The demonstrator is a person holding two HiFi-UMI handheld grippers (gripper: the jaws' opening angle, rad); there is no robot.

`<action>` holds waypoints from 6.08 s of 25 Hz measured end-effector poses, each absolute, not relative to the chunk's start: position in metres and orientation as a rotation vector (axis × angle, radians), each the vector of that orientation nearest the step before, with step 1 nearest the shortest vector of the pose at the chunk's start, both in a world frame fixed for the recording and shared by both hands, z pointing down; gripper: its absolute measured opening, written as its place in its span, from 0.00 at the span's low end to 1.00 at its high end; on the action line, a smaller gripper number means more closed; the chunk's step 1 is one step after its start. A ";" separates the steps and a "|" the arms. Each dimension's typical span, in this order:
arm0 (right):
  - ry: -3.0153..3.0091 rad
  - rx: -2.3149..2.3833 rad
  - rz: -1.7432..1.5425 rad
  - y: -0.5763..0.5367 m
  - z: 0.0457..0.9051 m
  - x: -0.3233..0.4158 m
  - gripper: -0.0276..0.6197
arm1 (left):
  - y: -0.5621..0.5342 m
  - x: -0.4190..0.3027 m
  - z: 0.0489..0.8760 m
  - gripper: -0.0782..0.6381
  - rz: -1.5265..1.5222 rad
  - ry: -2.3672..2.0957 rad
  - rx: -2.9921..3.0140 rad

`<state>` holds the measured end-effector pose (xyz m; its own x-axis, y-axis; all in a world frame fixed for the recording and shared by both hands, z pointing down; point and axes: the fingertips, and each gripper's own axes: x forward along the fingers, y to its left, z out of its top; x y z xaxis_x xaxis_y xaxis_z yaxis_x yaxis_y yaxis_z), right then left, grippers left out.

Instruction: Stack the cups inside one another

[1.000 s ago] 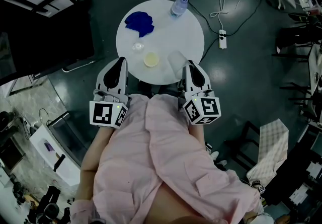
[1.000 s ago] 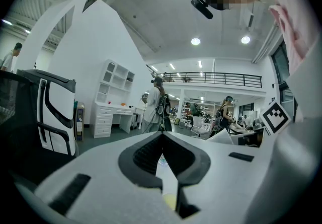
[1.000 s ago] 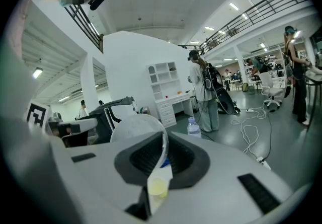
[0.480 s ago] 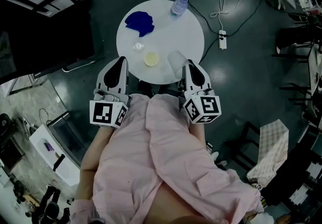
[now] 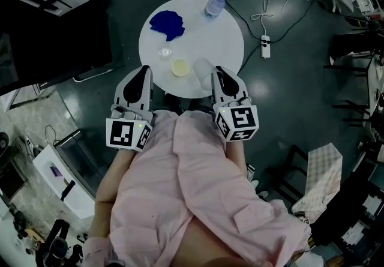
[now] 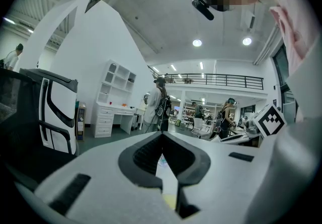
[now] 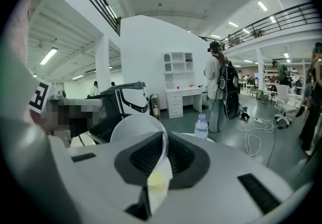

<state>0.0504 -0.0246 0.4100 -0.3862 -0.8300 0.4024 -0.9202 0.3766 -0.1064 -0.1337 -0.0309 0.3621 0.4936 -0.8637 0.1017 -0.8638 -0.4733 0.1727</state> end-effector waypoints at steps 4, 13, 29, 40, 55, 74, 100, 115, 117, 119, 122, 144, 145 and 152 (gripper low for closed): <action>-2.307 1.481 0.432 -0.030 0.420 0.047 0.10 | -0.032 -0.137 0.362 0.12 -0.003 -1.501 2.526; -2.265 1.352 0.436 -0.041 0.444 0.035 0.10 | -0.036 -0.143 0.364 0.12 -0.008 -1.513 2.495; -2.228 1.159 0.459 -0.056 0.484 0.008 0.10 | -0.048 -0.153 0.369 0.12 0.003 -1.532 2.467; -2.196 1.056 0.472 -0.060 0.511 -0.004 0.10 | -0.053 -0.154 0.368 0.12 -0.006 -1.544 2.460; -2.152 0.924 0.492 -0.061 0.553 -0.017 0.10 | -0.061 -0.148 0.369 0.12 -0.003 -1.531 2.478; -2.081 0.771 0.444 -0.068 0.597 -0.033 0.10 | -0.069 -0.160 0.371 0.12 0.000 -1.560 2.457; -2.022 0.669 0.422 -0.053 0.623 -0.034 0.10 | -0.071 -0.161 0.371 0.12 0.013 -1.565 2.460; -2.024 0.638 0.370 -0.051 0.629 -0.040 0.10 | -0.068 -0.162 0.369 0.12 0.004 -1.580 2.459; -2.029 0.631 0.362 -0.051 0.629 -0.043 0.10 | -0.069 -0.163 0.369 0.12 0.004 -1.582 2.458; -2.034 0.625 0.356 -0.050 0.629 -0.044 0.10 | -0.068 -0.162 0.369 0.12 0.005 -1.583 2.461; -2.045 0.625 0.355 -0.050 0.628 -0.046 0.10 | -0.068 -0.162 0.368 0.12 0.006 -1.583 2.465; -2.093 0.636 0.353 -0.053 0.622 -0.052 0.21 | -0.068 -0.161 0.369 0.12 0.009 -1.582 2.468; -2.094 0.639 0.354 -0.053 0.622 -0.052 0.22 | -0.067 -0.160 0.369 0.12 0.010 -1.581 2.469; -2.105 0.680 0.368 -0.055 0.616 -0.049 0.24 | -0.066 -0.161 0.368 0.12 0.010 -1.580 2.470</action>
<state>-0.0494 -0.0550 0.6157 -0.4727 -0.3335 0.8157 -0.5903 0.8071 -0.0121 -0.1608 -0.0657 0.3678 0.4255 -0.8972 0.1180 -0.8987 -0.4037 0.1713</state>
